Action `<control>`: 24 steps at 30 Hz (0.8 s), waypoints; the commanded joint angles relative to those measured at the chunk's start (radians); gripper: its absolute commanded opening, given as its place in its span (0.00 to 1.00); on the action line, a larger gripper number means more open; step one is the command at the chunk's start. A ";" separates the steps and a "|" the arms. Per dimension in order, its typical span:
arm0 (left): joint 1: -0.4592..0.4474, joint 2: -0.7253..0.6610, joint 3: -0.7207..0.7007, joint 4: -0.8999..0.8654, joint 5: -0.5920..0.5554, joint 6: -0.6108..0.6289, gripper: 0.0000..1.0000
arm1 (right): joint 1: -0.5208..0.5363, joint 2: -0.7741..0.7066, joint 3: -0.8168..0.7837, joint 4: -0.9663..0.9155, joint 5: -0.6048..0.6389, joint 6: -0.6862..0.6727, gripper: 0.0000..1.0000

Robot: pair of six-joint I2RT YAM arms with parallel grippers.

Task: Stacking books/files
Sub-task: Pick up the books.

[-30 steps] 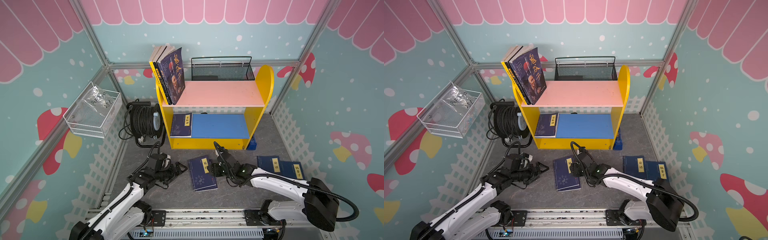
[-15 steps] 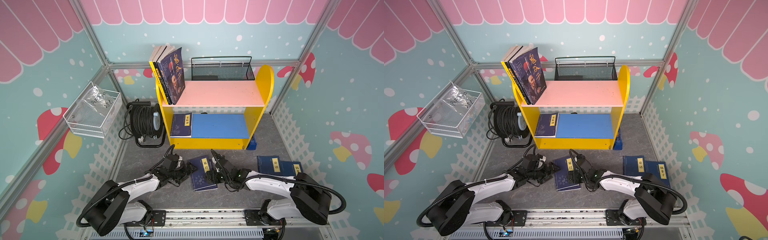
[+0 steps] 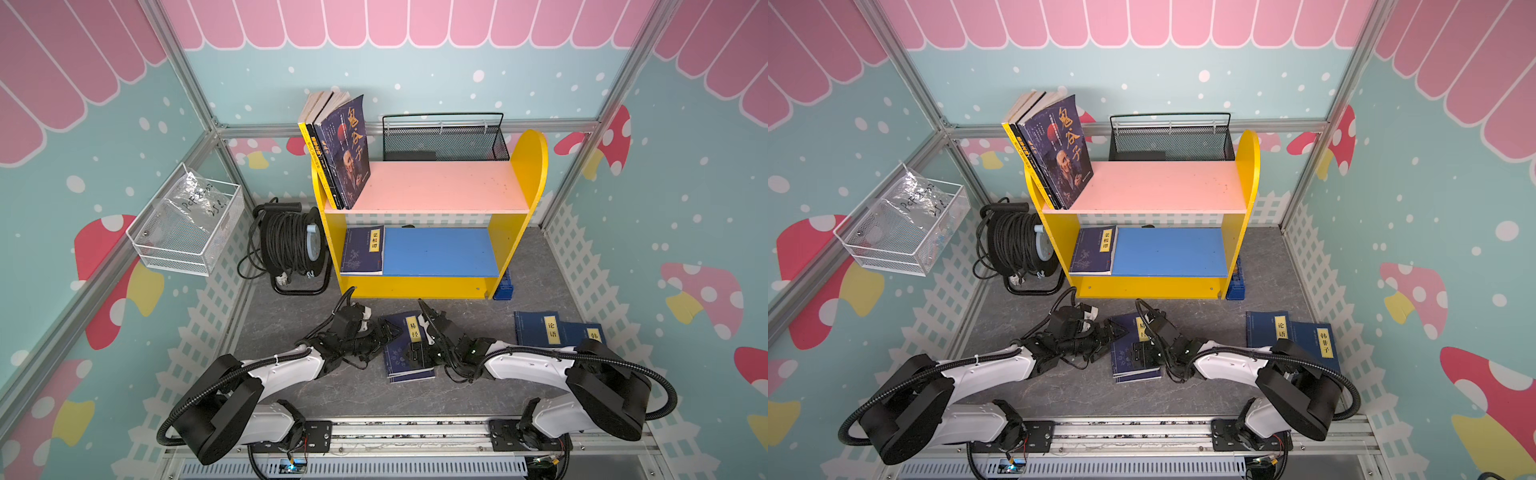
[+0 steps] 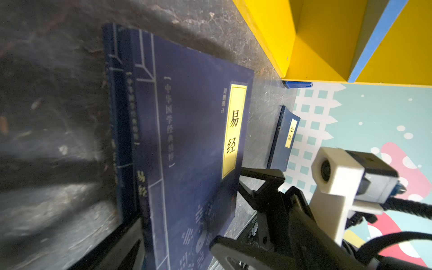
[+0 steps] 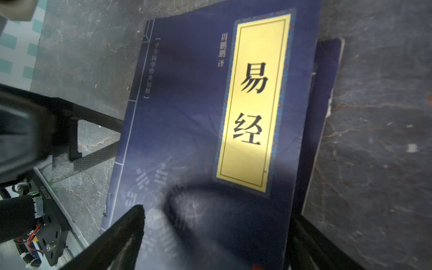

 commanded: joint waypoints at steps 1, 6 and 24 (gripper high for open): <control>-0.010 -0.002 0.021 0.086 -0.006 -0.052 0.89 | 0.009 0.031 0.013 0.036 -0.062 -0.018 0.91; -0.016 -0.042 0.028 0.058 -0.020 -0.044 0.85 | 0.009 0.027 0.002 0.042 -0.062 -0.020 0.91; -0.025 -0.056 0.038 -0.093 -0.045 0.028 0.38 | 0.007 -0.046 -0.047 0.072 -0.043 0.000 0.93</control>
